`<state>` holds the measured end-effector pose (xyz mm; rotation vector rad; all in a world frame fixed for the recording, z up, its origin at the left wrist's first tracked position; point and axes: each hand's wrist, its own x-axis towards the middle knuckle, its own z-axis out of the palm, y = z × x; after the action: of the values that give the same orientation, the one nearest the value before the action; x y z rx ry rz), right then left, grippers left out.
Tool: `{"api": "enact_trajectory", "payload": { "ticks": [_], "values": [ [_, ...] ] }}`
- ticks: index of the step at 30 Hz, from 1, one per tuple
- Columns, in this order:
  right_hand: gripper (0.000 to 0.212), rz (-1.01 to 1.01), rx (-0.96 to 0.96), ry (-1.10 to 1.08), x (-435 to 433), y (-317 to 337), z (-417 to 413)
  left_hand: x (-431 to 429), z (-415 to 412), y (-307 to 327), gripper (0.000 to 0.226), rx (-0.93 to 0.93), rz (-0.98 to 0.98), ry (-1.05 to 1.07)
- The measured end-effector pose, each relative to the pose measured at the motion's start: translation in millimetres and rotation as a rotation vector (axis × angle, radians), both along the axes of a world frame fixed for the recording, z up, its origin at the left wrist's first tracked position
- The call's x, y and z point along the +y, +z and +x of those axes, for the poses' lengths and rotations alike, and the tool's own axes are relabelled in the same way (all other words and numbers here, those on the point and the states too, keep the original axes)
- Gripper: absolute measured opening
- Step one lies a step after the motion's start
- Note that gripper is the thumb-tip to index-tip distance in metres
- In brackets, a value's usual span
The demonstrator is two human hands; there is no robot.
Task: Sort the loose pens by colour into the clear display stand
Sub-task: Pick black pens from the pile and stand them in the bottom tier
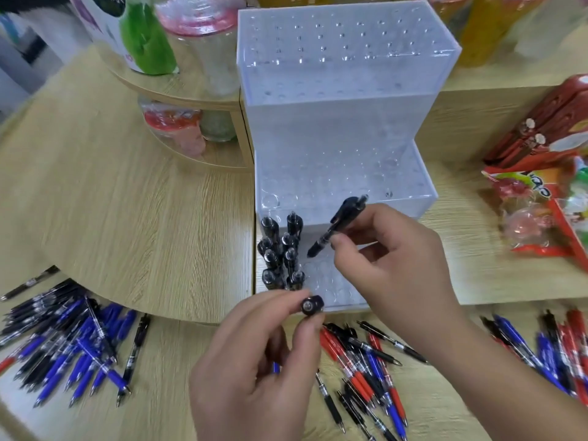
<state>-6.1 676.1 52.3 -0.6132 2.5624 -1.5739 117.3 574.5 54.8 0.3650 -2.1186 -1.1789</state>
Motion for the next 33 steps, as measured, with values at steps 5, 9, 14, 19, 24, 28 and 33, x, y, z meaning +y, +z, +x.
{"api": "enact_trajectory", "payload": {
  "ticks": [5,9,14,19,24,28,33],
  "values": [
    [0.009,0.17,0.121,-0.031,-12,-14,-2,5,-2,-4,0.016,0.026,-0.027,0.043],
    [0.012,0.366,0.082,0.022,-17,-14,1,7,-3,-6,0.016,0.035,-0.043,0.031],
    [0.021,0.552,0.058,-0.002,-24,-6,2,8,-8,-9,0.015,0.046,-0.024,0.05],
    [0.028,0.624,0.065,-0.011,-31,-7,6,10,-13,-10,0.023,0.036,0.002,0.063],
    [0.028,0.619,0.118,-0.003,-26,-4,2,12,-16,-9,0.022,0.043,0.014,0.081],
    [0.021,0.616,0.226,0.002,-19,-9,-1,12,-16,-8,0.022,0.039,0.031,0.087],
    [0.013,0.145,0.085,0.134,19,-2,13,14,-18,-6,0.019,0.04,0.077,0.09]
  ]
}}
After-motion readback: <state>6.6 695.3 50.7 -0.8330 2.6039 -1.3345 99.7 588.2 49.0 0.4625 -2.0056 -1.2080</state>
